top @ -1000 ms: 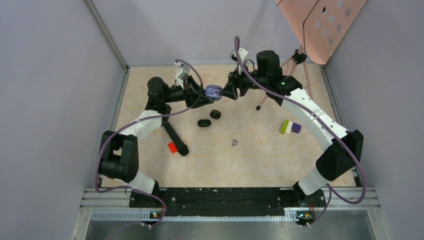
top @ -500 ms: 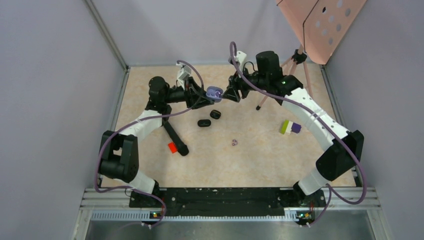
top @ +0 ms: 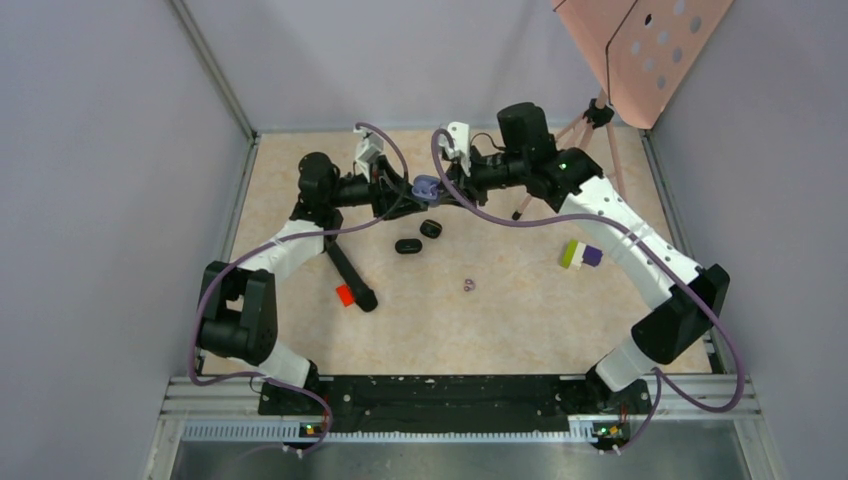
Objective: Insert the wireless bluetooth earbuds into the charging case
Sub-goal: Place the earbud in the charging case.
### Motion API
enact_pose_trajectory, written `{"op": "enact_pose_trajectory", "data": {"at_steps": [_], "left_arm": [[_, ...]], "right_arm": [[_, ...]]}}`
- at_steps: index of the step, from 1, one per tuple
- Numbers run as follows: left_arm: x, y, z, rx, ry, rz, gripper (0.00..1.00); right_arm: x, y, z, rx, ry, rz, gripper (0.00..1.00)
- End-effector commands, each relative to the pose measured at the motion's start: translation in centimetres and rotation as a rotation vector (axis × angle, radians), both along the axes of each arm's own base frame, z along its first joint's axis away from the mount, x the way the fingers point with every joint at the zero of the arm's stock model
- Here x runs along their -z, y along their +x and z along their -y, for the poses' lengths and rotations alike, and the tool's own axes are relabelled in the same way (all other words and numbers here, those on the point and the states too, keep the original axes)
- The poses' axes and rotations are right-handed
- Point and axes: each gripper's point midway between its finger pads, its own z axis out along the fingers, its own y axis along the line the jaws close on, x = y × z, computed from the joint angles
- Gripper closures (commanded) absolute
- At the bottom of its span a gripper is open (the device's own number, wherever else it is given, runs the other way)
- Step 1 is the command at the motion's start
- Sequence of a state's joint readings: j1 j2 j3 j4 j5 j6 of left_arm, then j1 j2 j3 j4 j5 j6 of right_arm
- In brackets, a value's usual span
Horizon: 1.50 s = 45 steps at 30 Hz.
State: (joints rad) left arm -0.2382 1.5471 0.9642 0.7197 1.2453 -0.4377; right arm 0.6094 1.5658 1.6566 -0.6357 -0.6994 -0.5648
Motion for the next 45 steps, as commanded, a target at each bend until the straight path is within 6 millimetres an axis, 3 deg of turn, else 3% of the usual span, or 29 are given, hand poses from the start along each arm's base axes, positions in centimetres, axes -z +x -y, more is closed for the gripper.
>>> {"op": "enact_pose_trajectory", "data": {"at_steps": [1, 7, 26, 34, 42, 45], "left_arm": [[-1.6, -0.8, 0.1, 0.030, -0.008, 0.084, 1.00], [-1.6, -0.9, 0.1, 0.038, -0.001, 0.091, 1.00], [-2.5, -1.6, 0.1, 0.074, 0.002, 0.122, 1.00], [-2.6, -1.5, 0.1, 0.075, 0.002, 0.129, 1.00], [-2.5, -1.4, 0.1, 0.075, 0.002, 0.126, 1.00], [-2.6, -1.3, 0.1, 0.071, 0.001, 0.129, 1.00]], "right_arm": [[-3.3, -0.3, -1.0, -0.082, 0.044, 0.131, 0.68], [-3.4, -0.3, -1.5, -0.099, 0.038, 0.160, 0.68], [-1.0, 0.7, -2.6, -0.106, -0.021, 0.183, 0.66], [0.5, 1.0, -2.2, -0.094, -0.079, 0.155, 0.75], [0.3, 1.1, -2.3, -0.084, -0.079, 0.137, 0.88], [0.4, 1.2, -2.3, -0.079, -0.081, 0.129, 0.98]]}}
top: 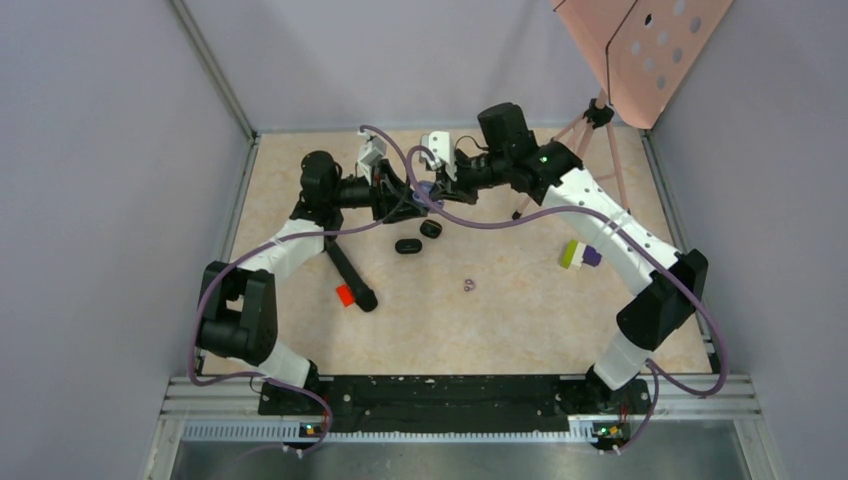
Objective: Insert the wireless bluetooth earbuds into the charging case
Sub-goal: Place the earbud in the charging case.
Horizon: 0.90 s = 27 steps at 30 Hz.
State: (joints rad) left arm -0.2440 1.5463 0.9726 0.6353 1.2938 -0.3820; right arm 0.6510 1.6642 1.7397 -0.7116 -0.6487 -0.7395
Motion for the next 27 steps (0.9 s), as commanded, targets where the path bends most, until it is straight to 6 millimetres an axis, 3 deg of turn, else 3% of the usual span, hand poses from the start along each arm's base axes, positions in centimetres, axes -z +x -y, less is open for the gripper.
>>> {"op": "enact_pose_trajectory", "data": {"at_steps": [1, 15, 19, 27], "left_arm": [[-3.4, -0.4, -0.1, 0.019, -0.029, 0.145, 1.00], [-4.8, 0.0, -0.7, -0.006, -0.079, 0.126, 1.00], [-5.0, 0.2, -0.8, -0.013, -0.092, 0.117, 1.00], [-5.6, 0.4, -0.9, -0.022, -0.108, 0.092, 1.00]], "right_arm": [[-1.6, 0.0, -0.6, -0.004, 0.023, 0.028, 1.00], [-3.7, 1.6, 0.3, 0.158, 0.203, -0.020, 1.00], [-5.3, 2.6, 0.8, 0.214, 0.294, -0.007, 1.00], [-6.0, 2.7, 1.3, 0.272, 0.381, -0.014, 1.00]]}}
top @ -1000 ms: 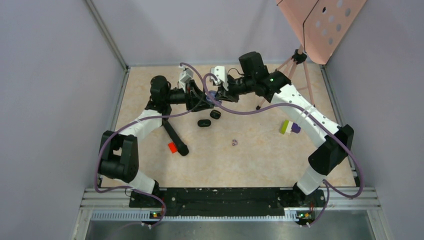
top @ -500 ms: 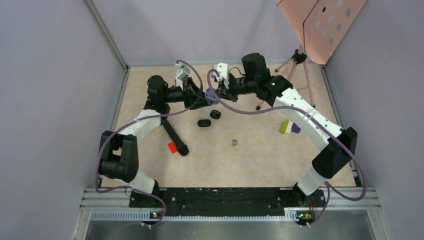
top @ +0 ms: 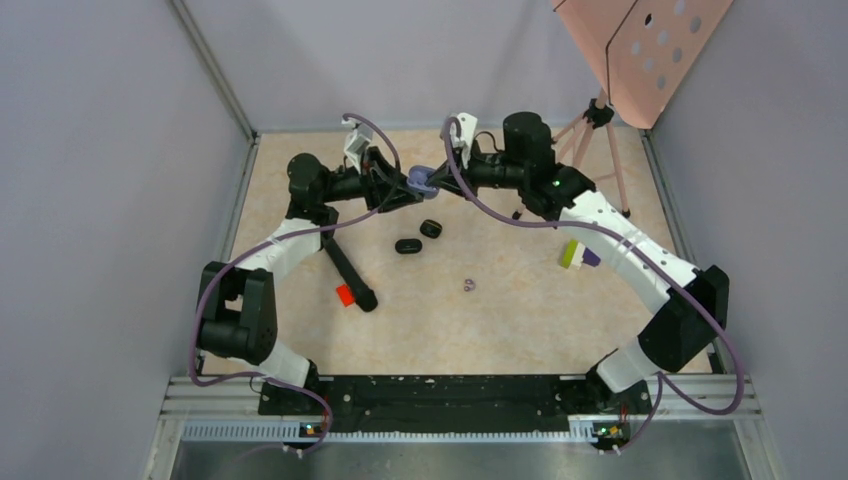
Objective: Insert the wireless bluetooth earbuds into the charging case
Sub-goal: Place the earbud in the charging case, then pick up the earbud from the center of the board.
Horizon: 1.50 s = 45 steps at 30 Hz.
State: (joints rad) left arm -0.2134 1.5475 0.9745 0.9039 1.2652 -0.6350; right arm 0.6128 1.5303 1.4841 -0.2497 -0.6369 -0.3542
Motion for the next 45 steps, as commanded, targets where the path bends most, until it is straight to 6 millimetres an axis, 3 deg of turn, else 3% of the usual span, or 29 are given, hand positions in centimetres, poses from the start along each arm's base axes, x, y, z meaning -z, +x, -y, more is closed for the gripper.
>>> {"op": "enact_pose_trajectory", "data": {"at_steps": [1, 2, 5, 10, 14, 17, 18, 23, 26, 28, 32, 36, 41, 45], "left_arm": [[-2.1, -0.3, -0.1, 0.017, -0.025, 0.081, 1.00], [-2.2, -0.3, -0.1, 0.016, -0.026, 0.082, 1.00], [-2.0, -0.2, -0.1, 0.013, -0.024, 0.083, 1.00], [-1.3, 0.6, -0.4, -0.022, -0.012, 0.064, 1.00], [-0.5, 1.5, -0.9, -0.066, -0.006, 0.042, 1.00], [0.0, 2.1, -1.2, -0.089, -0.001, 0.023, 1.00], [0.2, 2.2, -1.3, -0.098, 0.003, 0.016, 1.00], [1.4, 3.5, -2.3, -0.186, 0.028, -0.052, 1.00], [2.3, 4.3, -3.2, -0.244, 0.049, -0.093, 1.00], [2.9, 5.0, -3.9, -0.296, 0.062, -0.127, 1.00], [3.7, 5.9, -5.3, -0.373, 0.072, -0.180, 1.00], [4.1, 5.9, -5.9, -0.397, 0.094, -0.195, 1.00], [4.1, 6.0, -6.2, -0.423, 0.105, -0.204, 1.00], [4.2, 5.9, -6.3, -0.431, 0.109, -0.213, 1.00]], "right_arm": [[-3.0, 1.4, 1.3, 0.106, 0.099, 0.055, 1.00], [-2.9, 1.3, 1.3, 0.107, 0.101, 0.055, 1.00], [-2.9, 1.3, 1.3, 0.110, 0.101, 0.031, 0.82], [-6.5, -0.5, 1.6, 0.064, 0.149, 0.002, 0.67], [-9.3, -1.8, 2.7, 0.072, 0.180, 0.011, 0.62], [-8.9, -1.7, 3.8, 0.118, 0.171, -0.010, 0.61], [-7.8, -1.4, 4.2, 0.140, 0.150, -0.024, 0.61], [3.0, -0.1, 6.8, 0.299, -0.067, -0.158, 0.66], [9.9, -1.1, 7.9, 0.321, -0.197, -0.288, 0.71], [13.1, -2.3, 7.9, 0.268, -0.258, -0.342, 0.76], [17.2, -2.7, 8.7, 0.200, -0.377, -0.315, 0.82], [20.6, -2.5, 9.8, 0.336, -0.472, -0.513, 0.87], [23.7, -5.1, 10.0, 0.447, -0.461, -0.782, 0.84], [25.4, -5.1, 10.3, 0.489, -0.507, -0.833, 0.78]]}}
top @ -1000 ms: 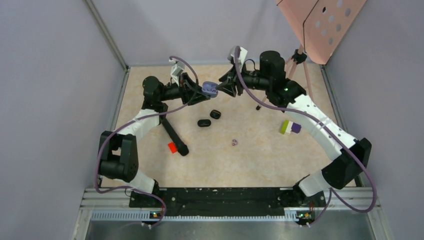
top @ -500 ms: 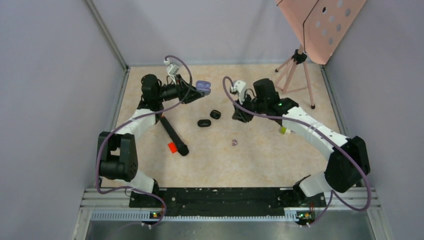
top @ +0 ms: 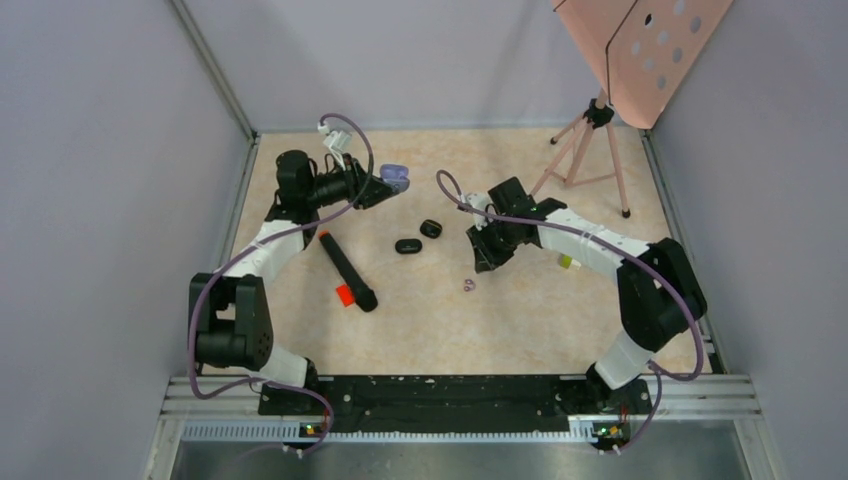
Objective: Insert the wireless bluetooth earbuds into the charging case
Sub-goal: Pick up the earbud from the center of the board.
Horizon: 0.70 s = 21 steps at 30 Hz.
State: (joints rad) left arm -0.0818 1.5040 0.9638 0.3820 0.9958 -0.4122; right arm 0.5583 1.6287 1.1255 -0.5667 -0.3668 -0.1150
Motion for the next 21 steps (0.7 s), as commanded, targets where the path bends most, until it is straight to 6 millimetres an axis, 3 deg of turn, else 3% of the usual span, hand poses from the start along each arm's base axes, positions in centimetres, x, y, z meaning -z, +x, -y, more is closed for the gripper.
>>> {"op": "enact_pose_trajectory", "data": {"at_steps": [1, 12, 21], "left_arm": [[-1.5, -0.3, -0.4, -0.020, 0.013, 0.058, 1.00], [-1.2, -0.8, -0.7, -0.033, 0.029, 0.048, 1.00], [-0.9, -1.3, -0.8, -0.040, 0.030, 0.035, 1.00]], "right_arm": [[1.6, -0.1, 0.1, 0.102, -0.037, -0.098, 0.78], [3.8, -0.5, -0.9, 0.148, -0.032, -0.217, 0.81], [4.9, 0.2, -1.9, 0.188, -0.022, -0.259, 0.76]]}}
